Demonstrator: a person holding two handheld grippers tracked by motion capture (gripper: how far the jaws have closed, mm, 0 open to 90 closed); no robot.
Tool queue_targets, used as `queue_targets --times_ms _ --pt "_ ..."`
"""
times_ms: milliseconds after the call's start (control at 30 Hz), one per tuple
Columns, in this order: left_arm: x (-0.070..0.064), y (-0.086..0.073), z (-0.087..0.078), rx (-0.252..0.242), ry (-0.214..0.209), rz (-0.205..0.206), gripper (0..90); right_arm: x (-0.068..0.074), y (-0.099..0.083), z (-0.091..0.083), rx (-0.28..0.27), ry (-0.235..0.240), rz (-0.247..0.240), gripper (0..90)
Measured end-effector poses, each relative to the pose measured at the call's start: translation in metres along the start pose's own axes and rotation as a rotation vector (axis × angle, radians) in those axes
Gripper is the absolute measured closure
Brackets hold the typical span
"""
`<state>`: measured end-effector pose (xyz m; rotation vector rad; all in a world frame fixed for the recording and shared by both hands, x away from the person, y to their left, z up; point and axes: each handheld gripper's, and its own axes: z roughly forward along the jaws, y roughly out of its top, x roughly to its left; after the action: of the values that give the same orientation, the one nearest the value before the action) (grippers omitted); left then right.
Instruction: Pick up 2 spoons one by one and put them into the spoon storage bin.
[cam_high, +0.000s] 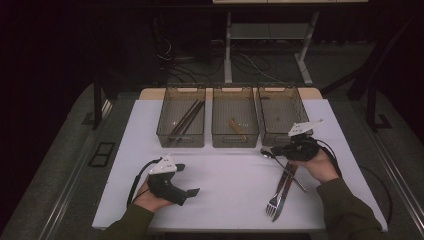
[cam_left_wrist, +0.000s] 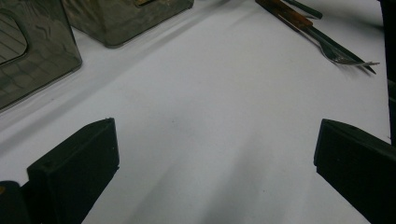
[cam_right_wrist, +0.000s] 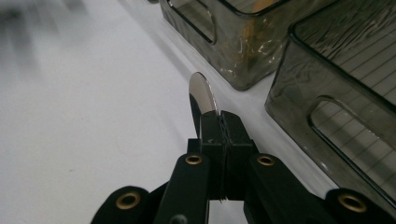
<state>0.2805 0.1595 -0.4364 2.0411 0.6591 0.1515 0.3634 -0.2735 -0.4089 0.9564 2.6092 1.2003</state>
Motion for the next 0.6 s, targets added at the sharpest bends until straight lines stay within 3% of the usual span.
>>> queue_targets --times_ms 600 --pt "0.001 0.0 0.001 -0.001 0.002 -0.006 0.0 -0.002 0.022 -0.028 -0.137 -0.032 0.034 89.3"
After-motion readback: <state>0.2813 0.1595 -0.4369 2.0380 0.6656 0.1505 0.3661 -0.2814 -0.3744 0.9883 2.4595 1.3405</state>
